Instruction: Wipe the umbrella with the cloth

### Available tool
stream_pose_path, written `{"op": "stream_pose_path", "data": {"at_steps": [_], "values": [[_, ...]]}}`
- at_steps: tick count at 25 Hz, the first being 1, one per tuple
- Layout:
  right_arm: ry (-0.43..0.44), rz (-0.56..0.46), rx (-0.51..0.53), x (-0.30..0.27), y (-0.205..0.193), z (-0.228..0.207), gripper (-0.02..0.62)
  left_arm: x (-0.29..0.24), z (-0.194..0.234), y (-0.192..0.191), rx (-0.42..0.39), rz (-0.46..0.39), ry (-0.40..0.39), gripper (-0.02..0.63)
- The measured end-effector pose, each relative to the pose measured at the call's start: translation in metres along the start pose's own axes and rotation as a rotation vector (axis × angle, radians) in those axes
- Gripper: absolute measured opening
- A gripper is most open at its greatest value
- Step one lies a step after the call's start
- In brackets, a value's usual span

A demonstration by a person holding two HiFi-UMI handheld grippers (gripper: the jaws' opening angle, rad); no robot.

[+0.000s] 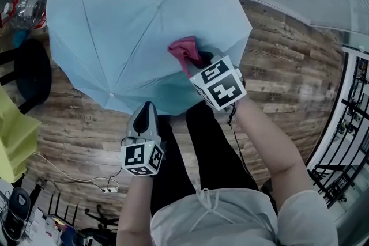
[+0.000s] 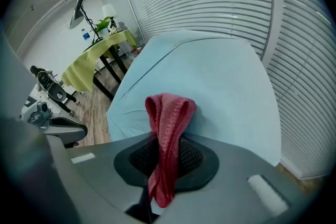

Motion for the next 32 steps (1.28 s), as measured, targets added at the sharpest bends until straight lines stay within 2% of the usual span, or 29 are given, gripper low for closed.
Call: {"op": "stream_pose_path", "data": {"at_steps": [6,11,19,24,29,32], "values": [[0.005,0.009,-0.015,0.02,0.005,-0.047,0.058,-0.033,-0.03,0.006,0.006,-0.007,0.034,0.006],[-0.011,-0.027,-0.04,0.026,-0.003,-0.092,0.058,-0.061,-0.058,0.012,-0.017,-0.007,0.023,0.006],[-0.065,0.036,-0.057,0.023,-0.017,-0.154,0.058,-0.096,-0.085,0.009,-0.034,0.02,0.032,0.006],[-0.119,0.046,-0.061,0.016,-0.03,-0.188,0.058,-0.107,-0.086,0.008,-0.05,0.038,0.053,0.006],[-0.186,0.069,-0.06,0.015,-0.036,-0.221,0.058,-0.119,-0.09,0.007,-0.026,0.046,0.084,0.006],[-0.221,0.074,-0.074,0.018,-0.035,-0.233,0.058,-0.124,-0.094,0.01,-0.026,0.047,0.076,0.006]]}}
Point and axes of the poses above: the fingertips, and each gripper's own axes: x backward along the fingers, z to its left, y out of its top, the point moved 10 cm from there along x, backward along the fingers, and after that the axes turned 15 degrees about -z, right-handed, at the moved point
